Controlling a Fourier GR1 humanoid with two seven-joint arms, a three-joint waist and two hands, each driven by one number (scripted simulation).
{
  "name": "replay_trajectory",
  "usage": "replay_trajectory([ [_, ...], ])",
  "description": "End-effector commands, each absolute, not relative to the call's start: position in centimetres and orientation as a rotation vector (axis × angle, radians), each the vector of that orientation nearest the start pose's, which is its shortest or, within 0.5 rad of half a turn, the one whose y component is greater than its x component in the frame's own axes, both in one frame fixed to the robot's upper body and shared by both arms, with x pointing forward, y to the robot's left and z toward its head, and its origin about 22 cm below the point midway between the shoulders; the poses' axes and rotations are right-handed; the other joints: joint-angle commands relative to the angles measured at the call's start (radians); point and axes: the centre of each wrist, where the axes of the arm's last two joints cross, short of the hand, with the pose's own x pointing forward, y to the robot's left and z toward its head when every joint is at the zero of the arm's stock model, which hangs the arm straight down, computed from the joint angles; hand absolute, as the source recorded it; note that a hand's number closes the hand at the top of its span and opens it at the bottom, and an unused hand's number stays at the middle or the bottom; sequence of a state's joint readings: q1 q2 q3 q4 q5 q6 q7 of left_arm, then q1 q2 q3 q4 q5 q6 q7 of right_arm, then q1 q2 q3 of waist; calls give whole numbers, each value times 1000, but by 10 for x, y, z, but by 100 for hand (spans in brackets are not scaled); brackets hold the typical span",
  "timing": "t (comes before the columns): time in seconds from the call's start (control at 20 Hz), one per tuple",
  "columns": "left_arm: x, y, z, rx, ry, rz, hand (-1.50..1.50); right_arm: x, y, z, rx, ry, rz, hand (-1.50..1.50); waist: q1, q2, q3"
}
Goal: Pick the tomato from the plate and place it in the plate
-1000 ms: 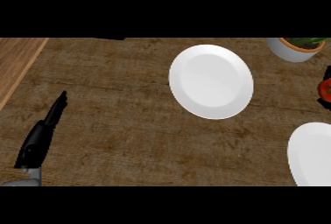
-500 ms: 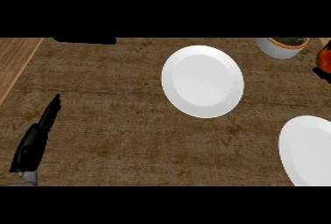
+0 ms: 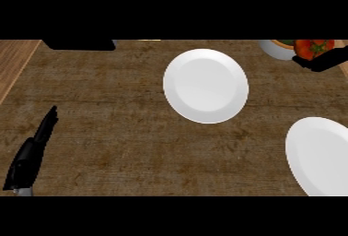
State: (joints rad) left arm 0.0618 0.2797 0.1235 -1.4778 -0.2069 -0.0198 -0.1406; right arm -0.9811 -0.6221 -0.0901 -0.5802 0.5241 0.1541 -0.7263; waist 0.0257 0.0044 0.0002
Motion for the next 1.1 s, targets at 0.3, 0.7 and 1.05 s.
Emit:
replay_trajectory([
  [0.3,228,344,4,469,-1525,-303,0,457,-242,172,-382,-1928,1064,150,-16,-4,-1],
  [0.7,229,332,7,445,-1523,-300,0,460,-161,147,-367,-1776,1223,150,-4,1,0],
  [1.05,212,343,-10,443,-1527,-312,0,451,-124,98,-279,-1688,1283,150,3,3,0],
])
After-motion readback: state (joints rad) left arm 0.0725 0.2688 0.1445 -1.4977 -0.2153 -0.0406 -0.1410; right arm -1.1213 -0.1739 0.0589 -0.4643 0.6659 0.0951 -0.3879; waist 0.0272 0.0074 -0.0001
